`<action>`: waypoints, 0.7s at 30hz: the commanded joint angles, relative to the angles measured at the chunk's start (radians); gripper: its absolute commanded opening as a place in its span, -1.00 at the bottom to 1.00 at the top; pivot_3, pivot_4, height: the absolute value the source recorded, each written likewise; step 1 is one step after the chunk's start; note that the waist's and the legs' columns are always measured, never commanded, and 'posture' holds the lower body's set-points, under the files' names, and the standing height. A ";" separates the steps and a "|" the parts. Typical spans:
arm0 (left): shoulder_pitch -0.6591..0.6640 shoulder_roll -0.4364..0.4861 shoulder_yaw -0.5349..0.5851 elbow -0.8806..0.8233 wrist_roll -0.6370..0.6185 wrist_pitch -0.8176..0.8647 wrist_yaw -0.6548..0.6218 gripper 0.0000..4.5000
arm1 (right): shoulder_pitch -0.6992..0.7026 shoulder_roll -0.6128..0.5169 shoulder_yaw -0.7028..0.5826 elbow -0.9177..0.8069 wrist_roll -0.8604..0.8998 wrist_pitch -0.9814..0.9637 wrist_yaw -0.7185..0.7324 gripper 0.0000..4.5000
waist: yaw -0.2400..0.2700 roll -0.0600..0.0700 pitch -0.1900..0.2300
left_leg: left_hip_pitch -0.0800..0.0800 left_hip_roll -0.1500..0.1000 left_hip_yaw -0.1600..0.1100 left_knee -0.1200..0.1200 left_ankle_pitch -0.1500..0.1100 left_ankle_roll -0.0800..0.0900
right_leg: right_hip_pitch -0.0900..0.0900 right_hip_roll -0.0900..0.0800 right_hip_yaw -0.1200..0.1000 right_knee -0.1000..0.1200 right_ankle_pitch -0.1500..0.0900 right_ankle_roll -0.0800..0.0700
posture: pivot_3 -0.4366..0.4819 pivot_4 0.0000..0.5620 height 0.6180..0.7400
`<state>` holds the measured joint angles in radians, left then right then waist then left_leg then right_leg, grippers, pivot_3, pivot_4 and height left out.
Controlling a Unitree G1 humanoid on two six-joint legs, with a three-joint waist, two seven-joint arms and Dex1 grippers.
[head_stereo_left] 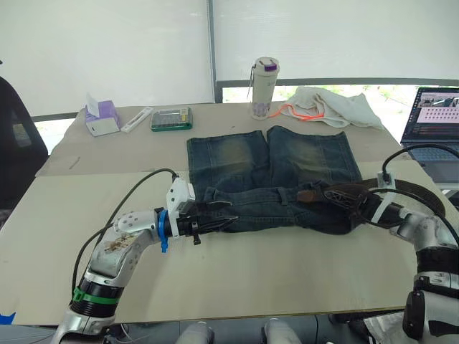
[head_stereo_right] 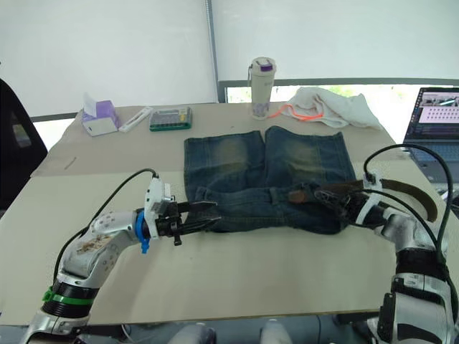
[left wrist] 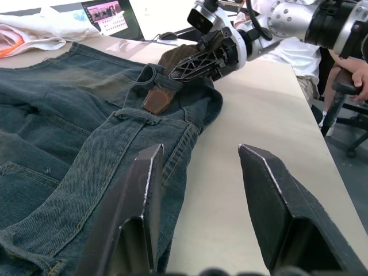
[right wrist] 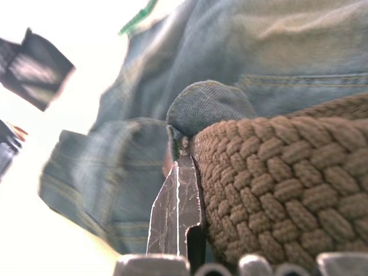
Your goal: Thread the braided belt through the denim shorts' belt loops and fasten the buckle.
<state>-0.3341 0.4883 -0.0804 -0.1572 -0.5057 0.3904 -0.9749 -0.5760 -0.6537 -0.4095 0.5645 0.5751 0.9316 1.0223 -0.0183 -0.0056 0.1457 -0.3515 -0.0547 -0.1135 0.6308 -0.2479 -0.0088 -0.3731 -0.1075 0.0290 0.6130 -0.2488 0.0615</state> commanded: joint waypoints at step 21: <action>-0.468 -0.509 0.135 0.648 -0.193 0.380 0.183 -0.02 | 0.142 0.145 -0.183 -0.328 0.375 0.237 -0.182 -1.00 | -0.015 -0.001 0.000 | -0.002 0.000 0.000 0.005 -0.002 0.004 | 0.000 0.001 0.000 0.001 0.001 0.003 | -0.05 -0.47 1.00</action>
<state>-0.7733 -0.0115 0.0407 0.4740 -0.7036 0.7677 -0.8031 -0.4321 -0.5139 -0.5712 0.2842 0.8927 1.1640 0.8239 -0.0330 -0.0063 0.1453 -0.3531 -0.0551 -0.1132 0.6364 -0.2499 -0.0052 -0.3730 -0.1062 0.0294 0.6140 -0.2473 0.0650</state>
